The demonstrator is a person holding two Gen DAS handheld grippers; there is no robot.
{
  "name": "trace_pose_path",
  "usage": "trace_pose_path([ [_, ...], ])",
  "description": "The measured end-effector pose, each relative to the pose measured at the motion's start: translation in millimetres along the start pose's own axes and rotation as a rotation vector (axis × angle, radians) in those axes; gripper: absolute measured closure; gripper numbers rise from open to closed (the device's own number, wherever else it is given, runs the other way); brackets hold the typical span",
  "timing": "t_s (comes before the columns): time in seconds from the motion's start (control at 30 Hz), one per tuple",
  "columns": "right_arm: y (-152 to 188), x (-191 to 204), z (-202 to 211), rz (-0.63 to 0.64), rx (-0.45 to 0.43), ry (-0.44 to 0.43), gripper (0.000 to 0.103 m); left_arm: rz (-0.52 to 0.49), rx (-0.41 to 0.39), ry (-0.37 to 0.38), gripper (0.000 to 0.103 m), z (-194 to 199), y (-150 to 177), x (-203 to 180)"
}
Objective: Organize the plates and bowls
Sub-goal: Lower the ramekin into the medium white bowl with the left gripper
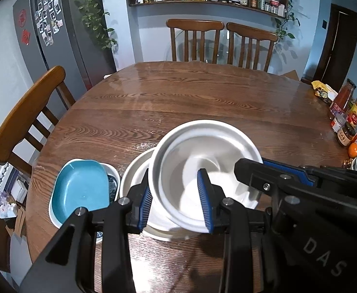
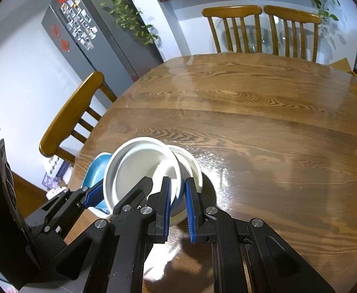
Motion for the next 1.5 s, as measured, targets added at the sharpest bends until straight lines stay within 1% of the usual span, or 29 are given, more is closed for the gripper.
trace_pose_path([
  [0.47,-4,14,-36,-0.015,0.053,-0.010,0.089,0.008,0.069,0.001,0.070,-23,2,24],
  [0.6,-3,13,-45,-0.028,0.074,-0.010,0.089,0.010,0.102,0.016,0.070,-32,4,27],
  [0.97,4,5,-66,-0.072,0.131,-0.006,0.089,-0.018,0.170,0.023,0.070,-52,11,26],
  [1.1,7,3,-73,-0.084,0.153,0.000,0.089,-0.010,0.212,0.037,0.070,-61,15,28],
  [1.5,6,0,-84,-0.086,0.185,0.015,0.089,-0.018,0.245,0.038,0.070,-71,17,28],
])
Point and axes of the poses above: each gripper's, at about its wrist camera, not at the fingertips, and z roughly against the way its jaws point, x to its left, y to its underside, the point moved 5 cm from there along -z, roughly the way its jaws point, and after that the axes turned 4 degrees about z, right-handed, at the moved point
